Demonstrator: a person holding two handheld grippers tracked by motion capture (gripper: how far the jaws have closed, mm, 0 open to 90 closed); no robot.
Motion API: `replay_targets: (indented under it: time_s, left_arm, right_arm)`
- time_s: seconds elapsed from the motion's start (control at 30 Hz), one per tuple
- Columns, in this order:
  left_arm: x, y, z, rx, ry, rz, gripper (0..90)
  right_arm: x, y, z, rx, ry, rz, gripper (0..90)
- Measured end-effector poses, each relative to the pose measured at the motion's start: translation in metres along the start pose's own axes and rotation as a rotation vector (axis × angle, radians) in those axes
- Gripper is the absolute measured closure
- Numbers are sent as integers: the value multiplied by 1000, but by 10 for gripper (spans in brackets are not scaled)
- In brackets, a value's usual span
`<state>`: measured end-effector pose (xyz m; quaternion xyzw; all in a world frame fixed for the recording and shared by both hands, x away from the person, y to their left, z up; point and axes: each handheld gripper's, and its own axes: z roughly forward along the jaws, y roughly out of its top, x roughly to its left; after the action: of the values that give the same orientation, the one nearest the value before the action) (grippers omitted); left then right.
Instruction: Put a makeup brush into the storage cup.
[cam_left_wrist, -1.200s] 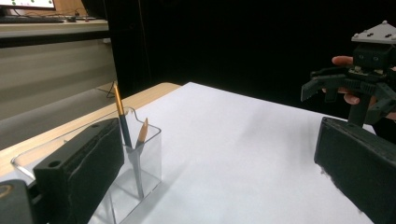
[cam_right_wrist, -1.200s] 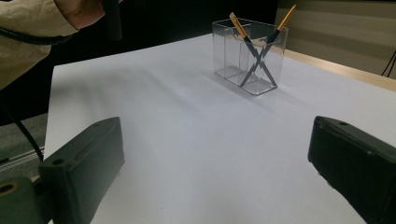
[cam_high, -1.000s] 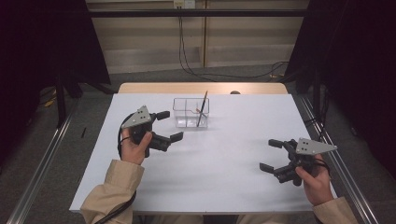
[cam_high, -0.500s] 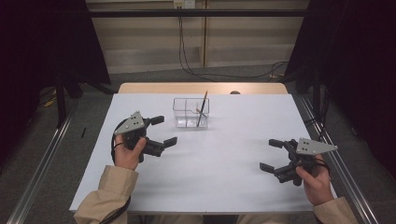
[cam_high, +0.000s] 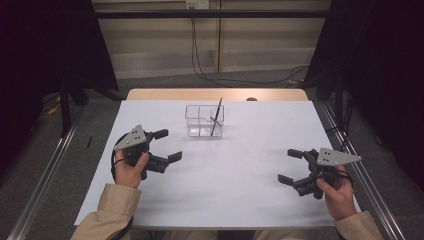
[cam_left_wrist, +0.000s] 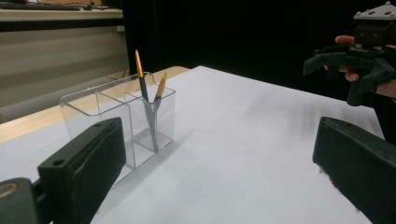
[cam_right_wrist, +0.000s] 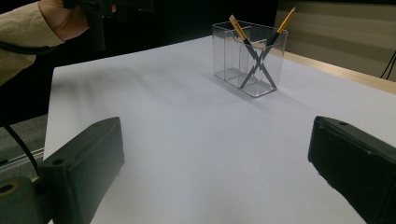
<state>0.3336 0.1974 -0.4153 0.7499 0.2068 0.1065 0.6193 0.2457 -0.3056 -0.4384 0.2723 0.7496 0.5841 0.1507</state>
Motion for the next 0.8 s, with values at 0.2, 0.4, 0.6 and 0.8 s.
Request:
replay_targets:
  time_s: [0.2,0.4,0.6,0.8]
  left_arm:
    - [0,-4,-7,9,10,3,26]
    - [1,-8,-12,15,12,-4,29]
    - [1,-10,-17,22,19,-3,29]
    - [0,-13,-21,23,25,-11,29]
  right_arm:
    - [0,0,0,-2,2,0,30]
    - [0,0,-1,-1,0,1,30]
    - [-1,0,-1,-4,-3,1,30]
    - [-1,0,-1,-6,-3,-2,30]
